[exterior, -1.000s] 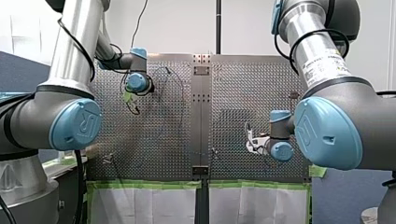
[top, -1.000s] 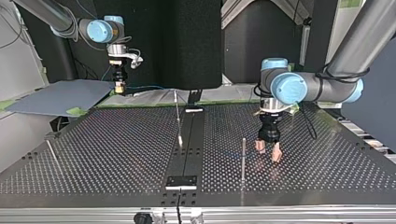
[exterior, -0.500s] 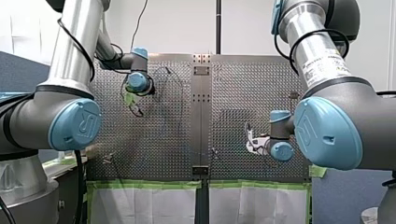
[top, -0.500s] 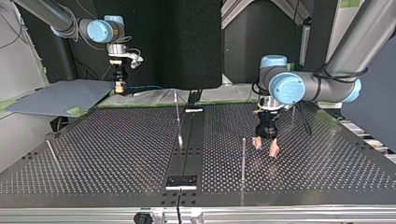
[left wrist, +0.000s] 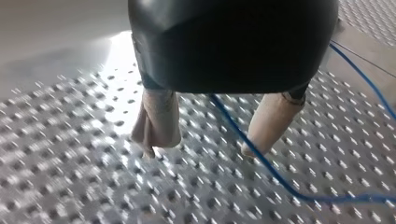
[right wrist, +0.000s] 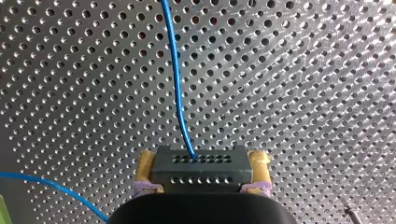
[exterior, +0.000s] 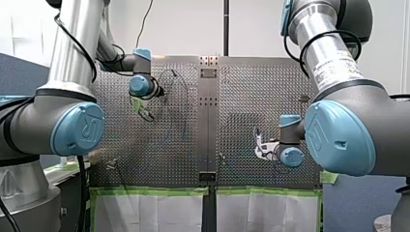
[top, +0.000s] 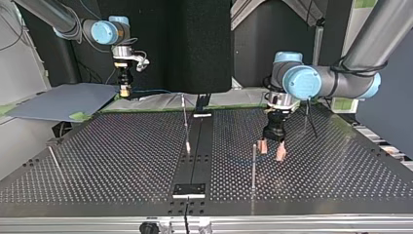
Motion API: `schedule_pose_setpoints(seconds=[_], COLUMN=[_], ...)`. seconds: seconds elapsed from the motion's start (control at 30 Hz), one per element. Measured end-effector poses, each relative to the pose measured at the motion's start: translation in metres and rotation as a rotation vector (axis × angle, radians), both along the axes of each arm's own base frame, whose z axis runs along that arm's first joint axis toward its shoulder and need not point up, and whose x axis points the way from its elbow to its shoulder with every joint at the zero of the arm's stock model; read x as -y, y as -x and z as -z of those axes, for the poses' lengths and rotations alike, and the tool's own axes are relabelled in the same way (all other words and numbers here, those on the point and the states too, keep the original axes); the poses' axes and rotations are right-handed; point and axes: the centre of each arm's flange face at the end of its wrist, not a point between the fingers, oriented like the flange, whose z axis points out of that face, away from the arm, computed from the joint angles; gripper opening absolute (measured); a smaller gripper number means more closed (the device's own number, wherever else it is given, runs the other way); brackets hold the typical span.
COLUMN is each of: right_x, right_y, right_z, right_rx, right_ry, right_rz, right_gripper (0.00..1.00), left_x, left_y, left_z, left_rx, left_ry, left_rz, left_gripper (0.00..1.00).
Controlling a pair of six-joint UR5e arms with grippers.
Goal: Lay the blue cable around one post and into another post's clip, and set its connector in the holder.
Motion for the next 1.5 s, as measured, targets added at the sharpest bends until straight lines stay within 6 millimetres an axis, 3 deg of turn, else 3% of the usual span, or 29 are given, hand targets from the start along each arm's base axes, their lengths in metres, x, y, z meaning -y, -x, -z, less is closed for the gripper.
schedule_pose_setpoints(seconds=[0.6,1.03,1.5], right_x=[-0.001,-0.001,-0.001], right_y=[0.000,0.000,-0.001], right_z=[0.002,0.003,0.005], right_rx=[-0.002,-0.001,-0.003], right_ry=[-0.003,-0.003,-0.006], right_rz=[-0.001,-0.001,-0.002], right_gripper=[0.19,0.19,0.19], left_x=[-0.008,-0.007,-0.003], left_y=[0.005,0.030,0.055], left_z=[-0.014,-0.054,-0.025], left_rx=[0.010,0.024,-0.042], left_ry=[0.165,0.269,0.216], left_rz=[-0.024,-0.020,0.046], left_gripper=[1.00,1.00,1.00])
